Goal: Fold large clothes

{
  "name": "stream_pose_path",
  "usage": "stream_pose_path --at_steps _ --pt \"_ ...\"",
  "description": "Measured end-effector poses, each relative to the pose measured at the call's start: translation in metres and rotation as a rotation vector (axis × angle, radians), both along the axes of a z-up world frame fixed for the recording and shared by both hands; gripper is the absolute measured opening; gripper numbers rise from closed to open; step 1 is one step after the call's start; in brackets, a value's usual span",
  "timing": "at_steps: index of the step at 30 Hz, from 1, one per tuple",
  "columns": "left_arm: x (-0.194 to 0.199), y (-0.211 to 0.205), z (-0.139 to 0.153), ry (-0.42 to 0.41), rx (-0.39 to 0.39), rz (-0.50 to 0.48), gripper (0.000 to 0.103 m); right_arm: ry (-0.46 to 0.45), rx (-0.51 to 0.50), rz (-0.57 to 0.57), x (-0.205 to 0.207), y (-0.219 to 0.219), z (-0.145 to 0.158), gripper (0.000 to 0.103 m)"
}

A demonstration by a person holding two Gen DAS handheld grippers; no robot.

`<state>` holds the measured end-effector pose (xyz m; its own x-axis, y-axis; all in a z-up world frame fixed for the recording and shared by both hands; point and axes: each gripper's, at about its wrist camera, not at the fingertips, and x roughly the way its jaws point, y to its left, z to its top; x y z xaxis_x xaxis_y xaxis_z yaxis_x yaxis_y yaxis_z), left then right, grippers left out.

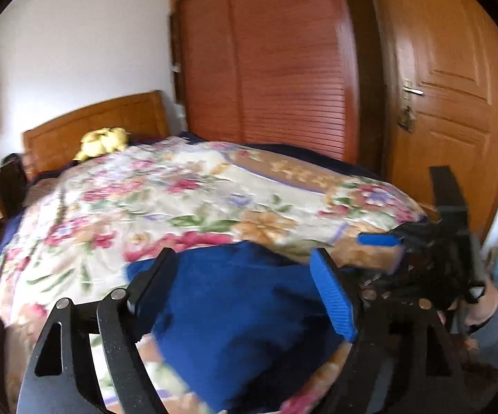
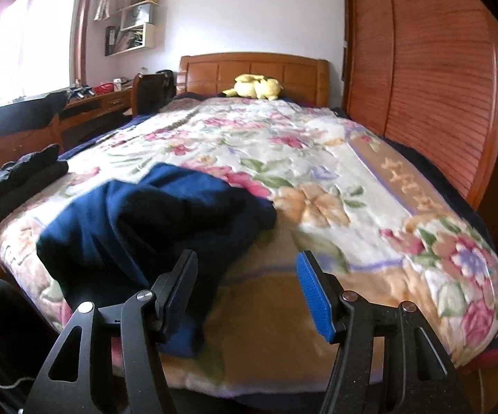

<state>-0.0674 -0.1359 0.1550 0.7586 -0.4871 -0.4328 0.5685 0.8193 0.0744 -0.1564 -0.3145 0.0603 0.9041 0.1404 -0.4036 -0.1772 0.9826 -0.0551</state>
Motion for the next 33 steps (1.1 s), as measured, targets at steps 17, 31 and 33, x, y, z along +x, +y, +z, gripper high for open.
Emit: stream_pose_path --at_steps 17,31,33 --pt "0.031 0.088 -0.067 0.109 -0.060 0.151 0.080 0.110 -0.004 0.155 0.046 0.048 0.006 0.059" --pt "0.046 0.082 -0.093 0.155 -0.062 0.091 0.080 0.258 0.050 0.064 0.036 0.017 -0.041 0.020" --pt "0.046 0.080 -0.093 0.150 -0.063 0.086 0.080 0.248 0.061 0.056 0.030 0.015 -0.040 0.023"
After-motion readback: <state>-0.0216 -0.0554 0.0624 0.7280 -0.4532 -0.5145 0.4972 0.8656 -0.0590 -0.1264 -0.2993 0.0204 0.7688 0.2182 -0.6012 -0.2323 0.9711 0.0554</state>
